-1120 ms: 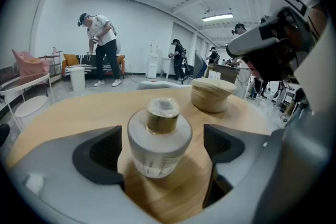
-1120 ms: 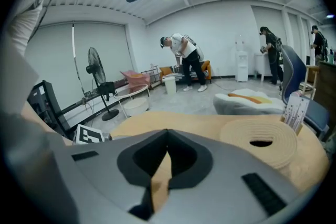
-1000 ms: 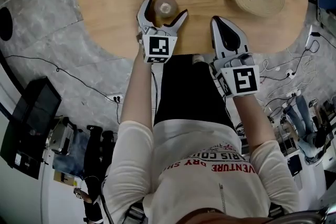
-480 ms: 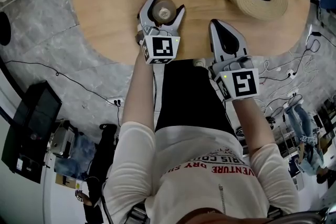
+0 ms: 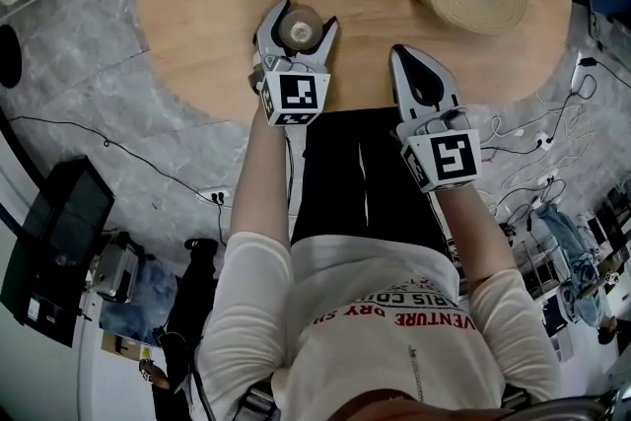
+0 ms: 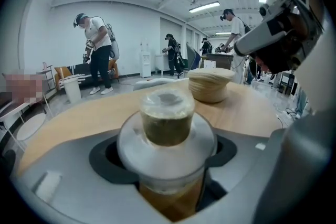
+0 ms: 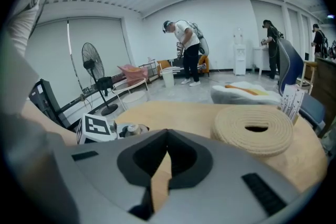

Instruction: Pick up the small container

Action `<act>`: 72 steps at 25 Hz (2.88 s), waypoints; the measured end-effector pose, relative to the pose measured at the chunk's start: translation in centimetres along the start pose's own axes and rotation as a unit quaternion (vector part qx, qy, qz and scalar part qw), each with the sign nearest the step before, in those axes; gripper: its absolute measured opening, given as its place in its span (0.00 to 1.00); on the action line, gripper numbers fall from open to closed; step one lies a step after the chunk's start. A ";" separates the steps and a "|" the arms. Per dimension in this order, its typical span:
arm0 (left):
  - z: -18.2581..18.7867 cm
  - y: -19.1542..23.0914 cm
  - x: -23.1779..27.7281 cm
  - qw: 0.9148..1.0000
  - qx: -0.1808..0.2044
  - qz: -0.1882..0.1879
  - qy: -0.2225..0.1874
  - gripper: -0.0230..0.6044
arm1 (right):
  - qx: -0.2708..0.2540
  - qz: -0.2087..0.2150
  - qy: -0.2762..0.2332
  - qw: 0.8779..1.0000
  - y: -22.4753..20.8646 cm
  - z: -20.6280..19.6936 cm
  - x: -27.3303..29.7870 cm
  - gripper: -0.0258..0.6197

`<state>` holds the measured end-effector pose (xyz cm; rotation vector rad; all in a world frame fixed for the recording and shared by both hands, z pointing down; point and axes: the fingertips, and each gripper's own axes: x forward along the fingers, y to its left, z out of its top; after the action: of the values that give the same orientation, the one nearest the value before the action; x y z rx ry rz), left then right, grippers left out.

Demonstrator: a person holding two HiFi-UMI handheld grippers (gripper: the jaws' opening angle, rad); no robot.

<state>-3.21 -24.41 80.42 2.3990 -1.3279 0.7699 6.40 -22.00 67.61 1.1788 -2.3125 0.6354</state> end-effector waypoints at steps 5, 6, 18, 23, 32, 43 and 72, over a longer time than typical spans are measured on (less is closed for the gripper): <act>3.0 -0.5 -3.5 1.000 -0.009 -0.003 -0.010 0.58 | -0.019 0.014 -0.001 1.000 1.1 2.5 -0.9 0.03; 4.0 -0.3 -4.4 1.000 -0.012 0.001 -0.015 0.58 | -0.022 0.018 -0.006 1.000 1.5 3.3 -1.2 0.03; 21.0 -0.9 -16.4 0.997 0.005 0.035 -0.070 0.58 | -0.069 0.053 -0.064 0.994 4.8 13.9 -9.1 0.03; 27.2 -0.3 -21.2 0.993 -0.022 0.042 -0.106 0.58 | -0.087 0.074 -0.099 0.988 6.3 18.4 -12.8 0.03; 36.3 -1.6 -28.7 0.986 -0.014 0.055 -0.159 0.58 | -0.120 0.075 -0.151 0.978 6.1 25.1 -19.7 0.04; 45.0 -2.8 -35.8 0.974 0.022 0.081 -0.209 0.58 | -0.147 0.085 -0.234 0.957 5.1 32.5 -25.6 0.03; 46.8 -1.2 -37.1 0.968 0.031 0.110 -0.222 0.58 | -0.173 0.122 -0.263 0.941 6.3 35.6 -26.6 0.03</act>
<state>-3.64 -21.11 20.73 2.6024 -1.7862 0.3319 8.22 -23.31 22.83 0.9832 -2.8909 -0.0371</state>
